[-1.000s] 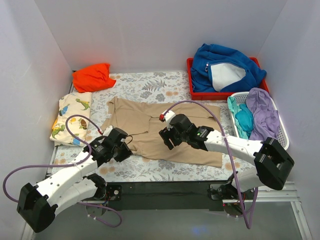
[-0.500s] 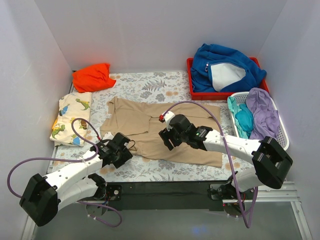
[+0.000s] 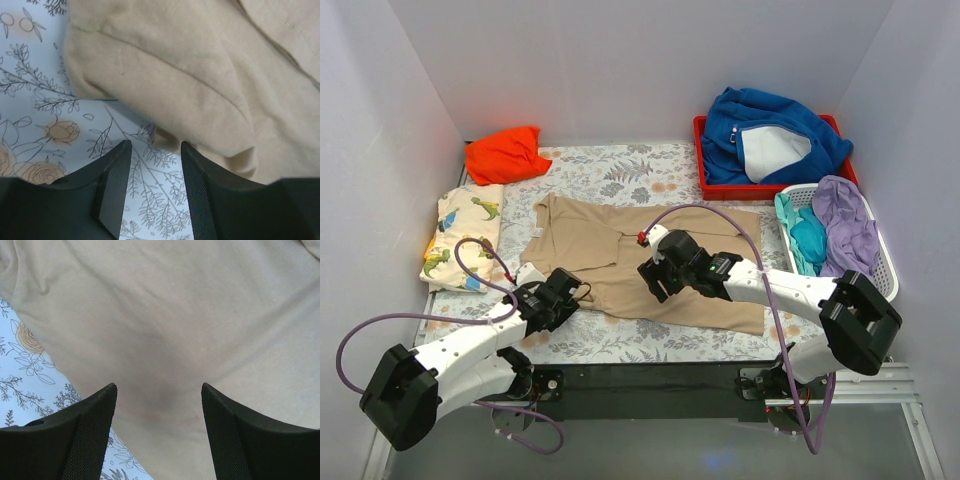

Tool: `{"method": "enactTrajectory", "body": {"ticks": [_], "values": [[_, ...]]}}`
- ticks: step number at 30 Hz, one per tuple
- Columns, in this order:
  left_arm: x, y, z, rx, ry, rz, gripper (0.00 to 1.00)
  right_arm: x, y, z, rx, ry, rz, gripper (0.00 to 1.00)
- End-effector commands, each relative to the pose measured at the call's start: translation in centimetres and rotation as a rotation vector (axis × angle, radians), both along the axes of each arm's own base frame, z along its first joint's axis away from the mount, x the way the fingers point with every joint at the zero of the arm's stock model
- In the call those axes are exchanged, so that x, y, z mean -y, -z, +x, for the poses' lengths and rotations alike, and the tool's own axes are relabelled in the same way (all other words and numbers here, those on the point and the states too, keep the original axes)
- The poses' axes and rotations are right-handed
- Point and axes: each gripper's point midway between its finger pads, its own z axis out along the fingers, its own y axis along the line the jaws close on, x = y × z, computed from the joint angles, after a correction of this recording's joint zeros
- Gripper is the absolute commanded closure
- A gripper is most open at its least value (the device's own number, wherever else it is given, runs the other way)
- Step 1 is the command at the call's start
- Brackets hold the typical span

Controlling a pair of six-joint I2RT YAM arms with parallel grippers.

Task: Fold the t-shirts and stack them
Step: Fold the tshirt

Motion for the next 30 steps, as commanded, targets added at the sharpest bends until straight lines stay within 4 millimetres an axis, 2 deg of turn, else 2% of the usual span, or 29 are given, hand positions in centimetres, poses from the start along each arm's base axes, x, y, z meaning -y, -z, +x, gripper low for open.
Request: {"method": "enactTrajectory", "body": {"ticks": [1,7,12,19,23,30], "values": [[-1.3,1.7,0.3,0.024,-0.093,0.035,0.57,-0.5,-0.8,0.6,0.013,-0.005,0.015,0.26],[-1.2,2.4,0.5,0.015,-0.086,0.050,0.57,-0.4,-0.6,0.5,0.006,-0.008,0.005,0.26],[-0.8,2.7,0.4,0.006,-0.067,0.037,0.61,-0.5,-0.5,0.6,0.003,-0.006,0.000,0.26],[-0.4,2.6,-0.1,0.006,-0.035,0.001,0.94,-0.5,-0.3,0.5,-0.005,-0.004,-0.004,0.26],[0.0,2.3,-0.3,0.012,-0.001,-0.018,1.00,-0.4,0.1,0.4,-0.016,0.000,-0.008,0.27],[1.0,-0.1,-0.6,0.017,0.070,-0.063,1.00,-0.2,0.1,0.6,-0.007,0.007,-0.017,0.27]]}}
